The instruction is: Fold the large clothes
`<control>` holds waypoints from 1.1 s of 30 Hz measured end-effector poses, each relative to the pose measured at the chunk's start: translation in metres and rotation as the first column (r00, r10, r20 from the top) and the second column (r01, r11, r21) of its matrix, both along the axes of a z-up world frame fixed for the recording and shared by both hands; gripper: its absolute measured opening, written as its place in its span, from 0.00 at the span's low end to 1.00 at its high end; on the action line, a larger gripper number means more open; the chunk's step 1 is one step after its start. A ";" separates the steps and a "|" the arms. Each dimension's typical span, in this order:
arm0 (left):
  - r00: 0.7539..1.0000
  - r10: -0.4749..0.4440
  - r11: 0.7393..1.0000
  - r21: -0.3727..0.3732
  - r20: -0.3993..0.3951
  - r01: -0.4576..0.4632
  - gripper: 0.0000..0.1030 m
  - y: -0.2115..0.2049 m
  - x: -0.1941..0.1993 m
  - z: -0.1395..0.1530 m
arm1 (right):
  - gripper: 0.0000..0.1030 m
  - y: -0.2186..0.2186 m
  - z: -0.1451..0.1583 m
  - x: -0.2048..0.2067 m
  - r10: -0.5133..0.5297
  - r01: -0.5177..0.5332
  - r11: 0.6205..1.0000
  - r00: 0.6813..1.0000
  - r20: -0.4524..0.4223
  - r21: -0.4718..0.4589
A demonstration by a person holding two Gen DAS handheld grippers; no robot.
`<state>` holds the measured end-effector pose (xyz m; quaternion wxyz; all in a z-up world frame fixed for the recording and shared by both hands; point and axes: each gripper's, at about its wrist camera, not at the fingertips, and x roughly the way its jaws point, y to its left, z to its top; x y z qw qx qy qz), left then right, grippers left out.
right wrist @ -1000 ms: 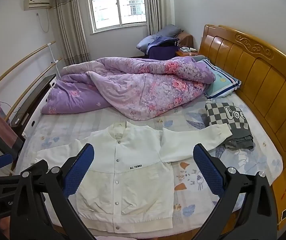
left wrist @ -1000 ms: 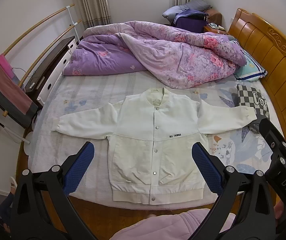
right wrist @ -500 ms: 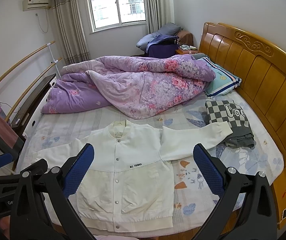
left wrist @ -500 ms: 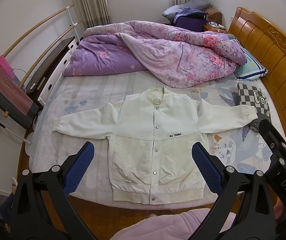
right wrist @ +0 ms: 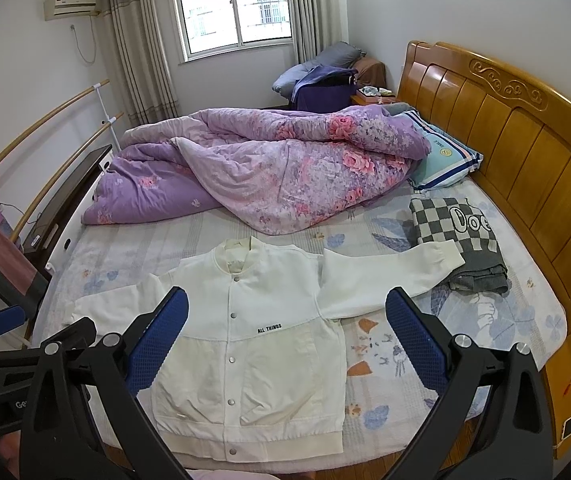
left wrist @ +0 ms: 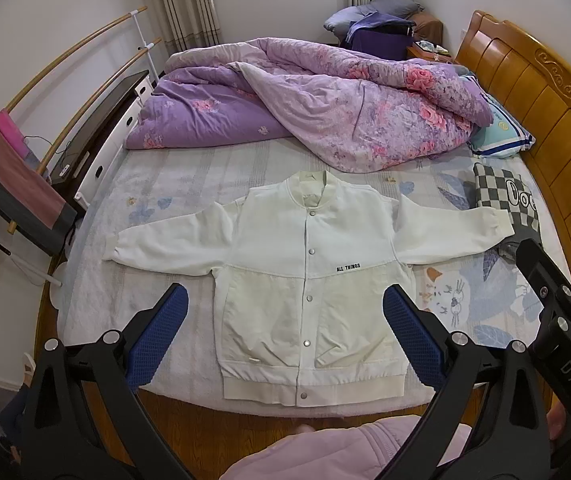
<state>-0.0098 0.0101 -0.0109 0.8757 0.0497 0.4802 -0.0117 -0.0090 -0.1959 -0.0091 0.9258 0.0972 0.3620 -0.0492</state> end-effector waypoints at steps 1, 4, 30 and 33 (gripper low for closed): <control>1.000 0.000 1.000 0.000 -0.001 0.000 0.95 -0.001 0.001 0.000 | 0.93 0.000 -0.001 -0.001 0.001 -0.001 1.000 1.000 0.000 0.000; 1.000 0.000 1.000 -0.001 0.000 0.000 0.95 0.000 -0.001 -0.001 | 0.93 0.000 -0.002 -0.002 0.004 -0.004 1.000 1.000 -0.001 -0.002; 1.000 0.006 1.000 0.005 -0.013 -0.005 0.95 -0.001 -0.002 -0.008 | 0.93 -0.003 -0.003 -0.007 0.031 -0.031 1.000 0.999 -0.017 -0.001; 1.000 0.017 1.000 0.006 -0.021 -0.016 0.95 -0.001 -0.011 -0.015 | 0.93 -0.005 -0.001 -0.010 0.047 -0.047 0.999 0.999 -0.024 0.006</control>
